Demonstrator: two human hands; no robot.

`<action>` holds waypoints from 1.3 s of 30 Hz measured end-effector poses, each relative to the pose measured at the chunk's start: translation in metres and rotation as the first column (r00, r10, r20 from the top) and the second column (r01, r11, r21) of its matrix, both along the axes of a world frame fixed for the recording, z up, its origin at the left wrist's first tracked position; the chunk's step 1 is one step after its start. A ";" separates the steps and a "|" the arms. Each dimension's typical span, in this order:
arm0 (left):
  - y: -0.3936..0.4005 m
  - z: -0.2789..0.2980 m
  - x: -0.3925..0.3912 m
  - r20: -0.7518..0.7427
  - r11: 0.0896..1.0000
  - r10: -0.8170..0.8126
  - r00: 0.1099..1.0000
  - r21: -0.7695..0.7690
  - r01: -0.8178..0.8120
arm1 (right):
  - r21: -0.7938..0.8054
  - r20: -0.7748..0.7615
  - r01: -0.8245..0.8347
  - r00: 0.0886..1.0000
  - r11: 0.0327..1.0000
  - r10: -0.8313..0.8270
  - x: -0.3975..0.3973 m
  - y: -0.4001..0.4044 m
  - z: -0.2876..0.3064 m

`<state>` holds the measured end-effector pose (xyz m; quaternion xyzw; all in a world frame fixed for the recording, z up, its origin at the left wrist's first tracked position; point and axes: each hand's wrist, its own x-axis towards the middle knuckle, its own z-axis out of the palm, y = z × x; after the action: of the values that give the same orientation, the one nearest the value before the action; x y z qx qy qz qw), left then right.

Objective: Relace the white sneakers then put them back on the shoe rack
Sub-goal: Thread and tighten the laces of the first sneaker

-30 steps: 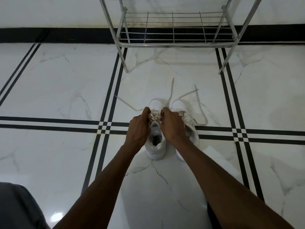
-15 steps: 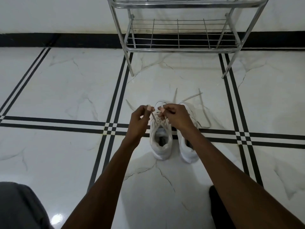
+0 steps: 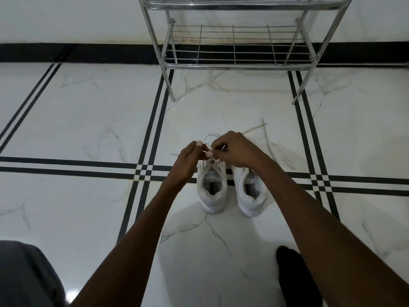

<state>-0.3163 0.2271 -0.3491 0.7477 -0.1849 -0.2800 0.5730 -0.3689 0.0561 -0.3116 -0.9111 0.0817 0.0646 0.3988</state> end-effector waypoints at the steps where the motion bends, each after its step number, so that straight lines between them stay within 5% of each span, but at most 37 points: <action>1: -0.002 -0.001 0.000 -0.006 1.000 0.018 1.000 0.001 -0.018 | -0.017 0.043 0.020 0.999 1.000 -0.020 -0.001 -0.002 -0.001; 7: -0.012 -0.006 -0.006 -0.076 0.990 0.142 0.987 0.023 -0.140 | 0.013 0.229 0.217 0.949 0.976 -0.214 -0.011 0.003 -0.014; 10: -0.009 -0.007 -0.006 -0.055 0.990 0.144 0.988 0.008 -0.144 | 0.166 0.238 0.310 0.909 0.936 -0.343 -0.013 0.002 -0.016; 17: 0.011 -0.031 0.020 0.397 0.916 0.025 0.918 0.360 -0.180 | 0.515 0.074 0.366 0.882 0.775 -0.466 -0.012 -0.001 -0.019; 22: 0.031 -0.023 0.032 0.565 0.903 0.159 0.810 0.249 -0.350 | 0.612 -0.090 0.463 0.846 0.641 -0.525 -0.009 -0.007 -0.022; 25: 0.044 -0.018 0.036 0.593 0.825 0.175 0.786 0.348 -0.446 | 0.571 -0.142 0.550 0.797 0.610 -0.587 -0.010 -0.017 -0.028; 27: 0.055 -0.018 0.038 0.532 0.817 0.262 0.805 0.321 -0.479 | 0.503 -0.142 0.607 0.760 0.615 -0.634 -0.013 -0.022 -0.033; 30: 0.066 -0.016 0.033 0.007 0.886 0.464 0.886 0.023 -0.464 | 0.414 -0.154 0.633 0.757 0.655 -0.635 -0.019 -0.024 -0.041; 32: 0.063 -0.016 0.026 -0.180 0.874 0.455 0.872 -0.097 -0.476 | 0.372 -0.153 0.627 0.768 0.684 -0.621 -0.020 -0.021 -0.045; 39: 0.029 0.021 0.015 -0.025 0.944 0.298 0.954 -0.143 -0.298 | 0.446 -0.169 0.558 0.820 0.699 -0.547 -0.013 -0.009 -0.036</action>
<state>-0.3011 0.2564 -0.3286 0.7229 -0.0890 -0.1771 0.6619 -0.3815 0.0467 -0.3475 -0.7164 0.3372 -0.0291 0.6101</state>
